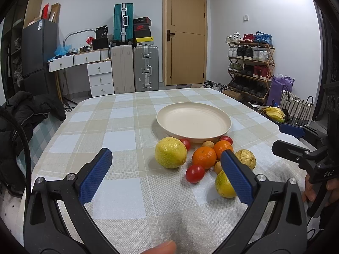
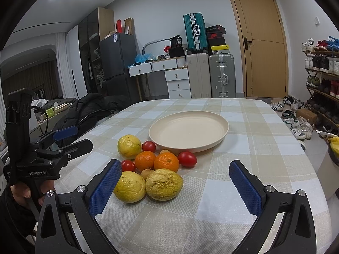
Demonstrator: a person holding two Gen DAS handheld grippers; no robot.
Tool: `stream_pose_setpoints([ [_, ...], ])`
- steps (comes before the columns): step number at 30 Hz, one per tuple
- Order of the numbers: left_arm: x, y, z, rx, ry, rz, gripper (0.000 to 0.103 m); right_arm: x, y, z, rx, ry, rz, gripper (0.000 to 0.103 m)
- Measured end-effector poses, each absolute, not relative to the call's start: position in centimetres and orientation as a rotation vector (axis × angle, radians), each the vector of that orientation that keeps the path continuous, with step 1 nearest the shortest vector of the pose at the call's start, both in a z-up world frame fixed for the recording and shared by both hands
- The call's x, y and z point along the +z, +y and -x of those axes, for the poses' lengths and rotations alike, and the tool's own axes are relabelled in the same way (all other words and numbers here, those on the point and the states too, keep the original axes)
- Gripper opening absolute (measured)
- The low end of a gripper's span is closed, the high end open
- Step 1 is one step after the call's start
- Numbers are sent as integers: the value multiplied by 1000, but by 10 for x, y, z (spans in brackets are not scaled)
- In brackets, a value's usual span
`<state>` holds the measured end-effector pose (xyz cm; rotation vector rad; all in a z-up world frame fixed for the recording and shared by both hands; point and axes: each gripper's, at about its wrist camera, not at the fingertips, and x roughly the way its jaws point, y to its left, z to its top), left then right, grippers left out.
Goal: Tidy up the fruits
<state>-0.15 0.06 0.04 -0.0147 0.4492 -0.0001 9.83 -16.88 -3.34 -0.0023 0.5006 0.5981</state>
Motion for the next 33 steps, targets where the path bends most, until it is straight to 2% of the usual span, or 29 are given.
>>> stream_pose_setpoints([
  [33, 1, 1, 2, 3, 452, 14, 102, -35, -171, -99, 596, 511, -7, 103],
])
